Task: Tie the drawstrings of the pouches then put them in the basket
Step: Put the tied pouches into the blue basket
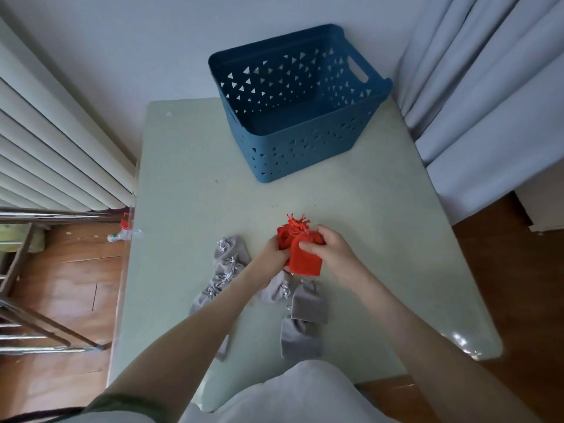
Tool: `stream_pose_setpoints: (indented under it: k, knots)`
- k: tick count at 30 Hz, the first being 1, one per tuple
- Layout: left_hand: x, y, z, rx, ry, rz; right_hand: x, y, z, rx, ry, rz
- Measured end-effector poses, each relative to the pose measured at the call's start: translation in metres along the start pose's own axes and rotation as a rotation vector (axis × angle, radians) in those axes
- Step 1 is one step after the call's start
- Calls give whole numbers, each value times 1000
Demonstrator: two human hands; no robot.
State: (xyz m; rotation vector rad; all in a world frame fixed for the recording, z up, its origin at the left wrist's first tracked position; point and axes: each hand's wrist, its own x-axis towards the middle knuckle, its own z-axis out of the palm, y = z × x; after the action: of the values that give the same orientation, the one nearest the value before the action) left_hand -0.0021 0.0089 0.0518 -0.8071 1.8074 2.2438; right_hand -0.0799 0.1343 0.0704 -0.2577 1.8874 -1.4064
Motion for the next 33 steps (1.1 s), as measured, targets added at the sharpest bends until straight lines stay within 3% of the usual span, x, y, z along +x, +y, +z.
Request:
stream_pose_setpoints:
  k: [5,10,14,16,17,19,22,28,33]
  knots:
    - [9,13,-11,36,36,34,25,-13,10,1,126,29]
    - [18,43,-29,-48,-140,-39,48,-36,-4,49,-167,127]
    - [27,74,-50,-135,-279,-76,64,-56,-6,40,-56,35]
    - [36,96,-67,-47,-272,-107,74,-72,-6,31,-26,-27]
    - [40,108,-74,38,-221,-133,78,-80,-7,22,-22,-61]
    - [56,128,-92,224,38,-141,90,-98,-14,7,-23,-122]
    - [79,146,-110,276,419,-58,107,-130,-28,-28,-24,-194]
    - [130,186,-101,-16,381,98,164,-192,-53,-65,-20,-263]
    - [148,182,-131,-92,409,158,240,-211,-63,-171,-32,-111]
